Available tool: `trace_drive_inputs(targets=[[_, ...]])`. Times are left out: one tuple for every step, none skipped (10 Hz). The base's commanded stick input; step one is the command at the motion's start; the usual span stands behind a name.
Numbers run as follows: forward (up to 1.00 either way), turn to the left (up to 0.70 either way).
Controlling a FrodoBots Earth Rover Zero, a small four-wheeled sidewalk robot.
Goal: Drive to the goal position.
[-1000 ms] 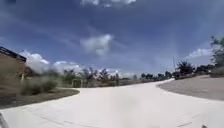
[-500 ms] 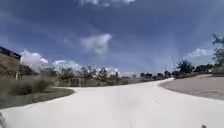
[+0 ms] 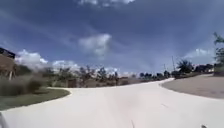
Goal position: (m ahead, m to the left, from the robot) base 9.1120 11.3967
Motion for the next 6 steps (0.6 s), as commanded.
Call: trace_drive_inputs(targets=[[0.85,0.04],[0.85,0.04],[0.85,0.04],[0.85,0.04],[0.85,0.04],[0.85,0.04]])
